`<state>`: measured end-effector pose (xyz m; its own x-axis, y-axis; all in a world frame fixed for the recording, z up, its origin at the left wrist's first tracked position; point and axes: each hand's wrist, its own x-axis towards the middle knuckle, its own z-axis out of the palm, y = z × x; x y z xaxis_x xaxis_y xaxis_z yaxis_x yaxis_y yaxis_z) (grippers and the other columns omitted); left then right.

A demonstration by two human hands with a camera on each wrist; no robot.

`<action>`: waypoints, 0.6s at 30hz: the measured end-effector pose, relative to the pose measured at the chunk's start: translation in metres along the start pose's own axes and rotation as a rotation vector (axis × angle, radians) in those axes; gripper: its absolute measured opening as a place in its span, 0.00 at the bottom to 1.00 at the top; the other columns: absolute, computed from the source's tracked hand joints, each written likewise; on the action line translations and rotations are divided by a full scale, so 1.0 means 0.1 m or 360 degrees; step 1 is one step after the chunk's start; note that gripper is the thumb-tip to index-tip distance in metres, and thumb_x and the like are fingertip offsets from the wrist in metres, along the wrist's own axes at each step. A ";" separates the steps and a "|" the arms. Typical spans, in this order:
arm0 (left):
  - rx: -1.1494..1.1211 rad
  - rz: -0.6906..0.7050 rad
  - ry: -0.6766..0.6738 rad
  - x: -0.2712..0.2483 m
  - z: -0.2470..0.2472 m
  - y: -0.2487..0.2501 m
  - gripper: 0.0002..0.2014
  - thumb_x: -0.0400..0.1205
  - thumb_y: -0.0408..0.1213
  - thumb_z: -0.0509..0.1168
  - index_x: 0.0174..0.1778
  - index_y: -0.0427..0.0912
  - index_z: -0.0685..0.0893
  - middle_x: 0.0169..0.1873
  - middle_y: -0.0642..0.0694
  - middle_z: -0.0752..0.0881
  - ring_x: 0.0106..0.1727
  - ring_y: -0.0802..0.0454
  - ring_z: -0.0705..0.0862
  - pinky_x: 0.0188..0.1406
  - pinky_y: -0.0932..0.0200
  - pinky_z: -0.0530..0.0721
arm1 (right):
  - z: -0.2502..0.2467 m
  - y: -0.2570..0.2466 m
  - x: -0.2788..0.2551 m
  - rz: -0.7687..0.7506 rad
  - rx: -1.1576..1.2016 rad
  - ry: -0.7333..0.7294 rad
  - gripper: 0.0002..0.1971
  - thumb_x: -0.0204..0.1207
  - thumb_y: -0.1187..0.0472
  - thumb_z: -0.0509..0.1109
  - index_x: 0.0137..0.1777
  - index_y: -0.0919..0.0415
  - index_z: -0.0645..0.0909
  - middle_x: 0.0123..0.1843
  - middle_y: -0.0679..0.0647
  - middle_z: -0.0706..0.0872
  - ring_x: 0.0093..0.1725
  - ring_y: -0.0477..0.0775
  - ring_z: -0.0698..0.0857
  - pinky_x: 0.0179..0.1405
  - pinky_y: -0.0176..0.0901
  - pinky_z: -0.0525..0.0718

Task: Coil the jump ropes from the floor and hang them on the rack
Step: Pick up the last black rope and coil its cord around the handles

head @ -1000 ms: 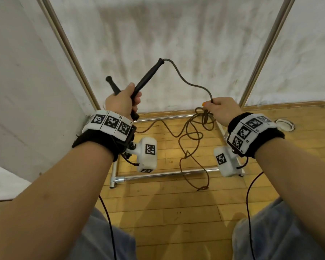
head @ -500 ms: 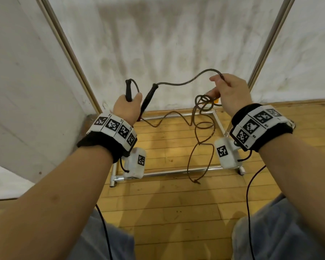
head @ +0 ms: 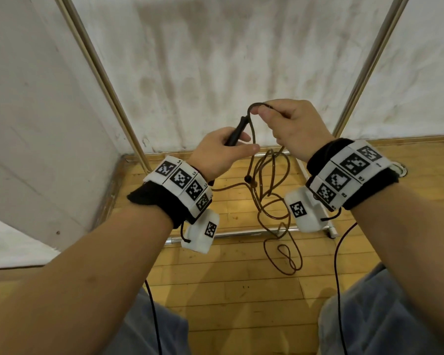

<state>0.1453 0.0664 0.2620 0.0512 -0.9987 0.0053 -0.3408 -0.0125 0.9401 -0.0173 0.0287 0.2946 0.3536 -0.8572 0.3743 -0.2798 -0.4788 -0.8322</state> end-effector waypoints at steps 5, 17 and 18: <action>0.0045 0.0002 0.0029 0.02 0.00 -0.07 0.08 0.75 0.44 0.74 0.46 0.52 0.83 0.39 0.51 0.87 0.21 0.68 0.77 0.23 0.72 0.73 | -0.03 -0.07 -0.02 0.0069 0.0180 -0.0097 0.11 0.83 0.59 0.61 0.48 0.50 0.85 0.22 0.40 0.71 0.21 0.40 0.66 0.21 0.28 0.65; 0.0239 -0.0102 0.0079 0.08 0.05 -0.34 0.10 0.81 0.51 0.65 0.39 0.51 0.85 0.37 0.48 0.90 0.30 0.56 0.82 0.35 0.56 0.81 | -0.08 -0.01 0.01 0.0307 0.0820 0.0009 0.12 0.84 0.57 0.59 0.49 0.56 0.84 0.27 0.48 0.75 0.23 0.45 0.64 0.25 0.38 0.60; 0.0268 -0.0110 0.0132 0.09 0.00 -0.38 0.11 0.82 0.52 0.64 0.40 0.50 0.84 0.37 0.50 0.90 0.32 0.56 0.84 0.36 0.59 0.82 | -0.08 0.03 0.02 0.0302 0.0648 0.0128 0.12 0.84 0.58 0.59 0.47 0.56 0.84 0.25 0.45 0.74 0.22 0.44 0.65 0.24 0.37 0.62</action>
<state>0.1585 0.0576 0.2265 0.1549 -0.9877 -0.0224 -0.4857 -0.0958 0.8688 -0.0248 0.0237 0.2961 0.2552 -0.9422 0.2171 0.0463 -0.2124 -0.9761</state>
